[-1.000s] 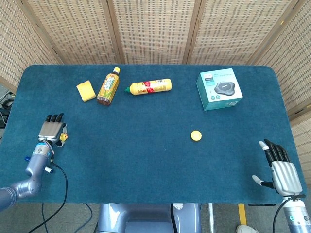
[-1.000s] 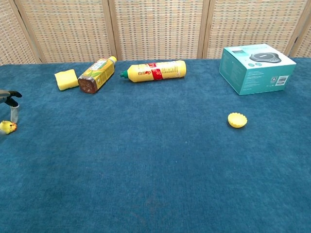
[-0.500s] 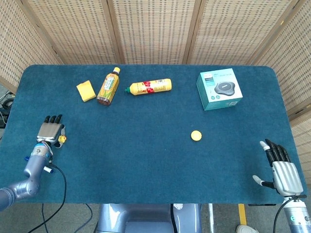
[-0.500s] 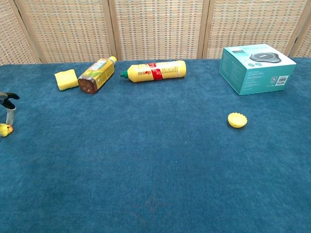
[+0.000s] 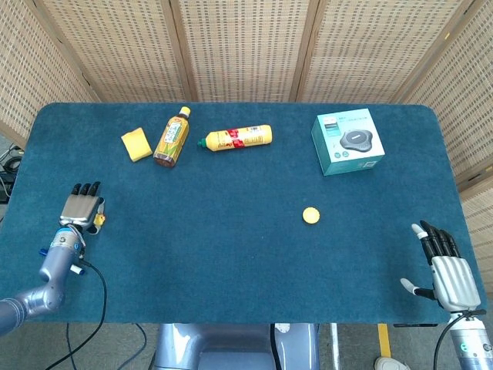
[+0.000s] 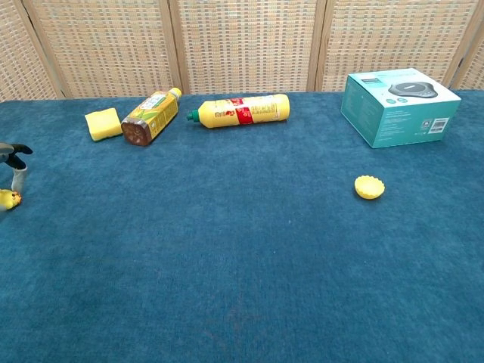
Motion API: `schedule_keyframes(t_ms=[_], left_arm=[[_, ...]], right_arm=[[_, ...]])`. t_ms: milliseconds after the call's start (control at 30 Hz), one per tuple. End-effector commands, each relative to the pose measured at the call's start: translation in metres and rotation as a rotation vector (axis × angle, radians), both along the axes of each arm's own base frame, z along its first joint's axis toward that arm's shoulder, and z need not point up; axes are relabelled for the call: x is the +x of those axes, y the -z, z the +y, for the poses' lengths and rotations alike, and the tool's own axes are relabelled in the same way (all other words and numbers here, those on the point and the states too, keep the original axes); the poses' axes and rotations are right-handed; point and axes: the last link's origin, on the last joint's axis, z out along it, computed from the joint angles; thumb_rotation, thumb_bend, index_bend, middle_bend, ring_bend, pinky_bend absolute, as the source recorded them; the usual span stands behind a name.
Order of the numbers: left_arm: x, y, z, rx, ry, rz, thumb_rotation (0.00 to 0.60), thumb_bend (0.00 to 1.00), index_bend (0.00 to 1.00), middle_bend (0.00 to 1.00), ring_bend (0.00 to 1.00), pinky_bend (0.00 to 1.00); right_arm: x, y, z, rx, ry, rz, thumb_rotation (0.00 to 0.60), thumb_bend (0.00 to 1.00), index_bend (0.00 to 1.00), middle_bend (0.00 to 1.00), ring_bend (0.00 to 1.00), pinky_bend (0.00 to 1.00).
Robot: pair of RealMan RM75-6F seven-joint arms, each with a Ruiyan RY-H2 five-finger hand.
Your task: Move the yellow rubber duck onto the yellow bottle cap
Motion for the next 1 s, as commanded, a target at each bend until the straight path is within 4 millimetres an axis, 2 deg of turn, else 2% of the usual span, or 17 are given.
schedule_keyframes(t_ms=[33, 267, 500, 700, 767, 1000], left_arm=[[0.003, -0.004, 0.001, 0.011, 0.010, -0.008, 0.600, 0.29, 0.52, 0.00, 0.00, 0.00], [0.012, -0.012, 0.002, 0.024, 0.042, -0.024, 0.600, 0.29, 0.52, 0.00, 0.00, 0.00], [0.044, -0.015, 0.006, 0.027, 0.122, -0.061, 0.600, 0.30, 0.52, 0.00, 0.00, 0.00], [0.091, -0.005, 0.013, -0.001, 0.226, -0.083, 0.600, 0.29, 0.52, 0.00, 0.00, 0.00], [0.114, 0.003, 0.017, -0.014, 0.261, -0.093, 0.600, 0.29, 0.52, 0.00, 0.00, 0.00], [0.174, 0.034, 0.030, -0.067, 0.332, -0.122, 0.600, 0.30, 0.52, 0.00, 0.00, 0.00]], right_arm=[[0.000, 0.000, 0.000, 0.000, 0.000, 0.000, 0.600, 0.00, 0.04, 0.00, 0.00, 0.00], [0.000, 0.000, 0.000, -0.002, 0.001, -0.002, 0.600, 0.00, 0.04, 0.00, 0.00, 0.00], [-0.001, -0.001, 0.000, -0.001, 0.002, -0.003, 0.600, 0.00, 0.04, 0.00, 0.00, 0.00], [-0.003, -0.002, -0.002, 0.000, 0.013, -0.012, 0.600, 0.00, 0.04, 0.00, 0.00, 0.00], [-0.006, -0.003, -0.005, -0.003, 0.022, -0.017, 0.600, 0.00, 0.04, 0.00, 0.00, 0.00], [-0.018, -0.002, -0.013, 0.009, 0.076, -0.017, 0.600, 0.00, 0.04, 0.00, 0.00, 0.00]])
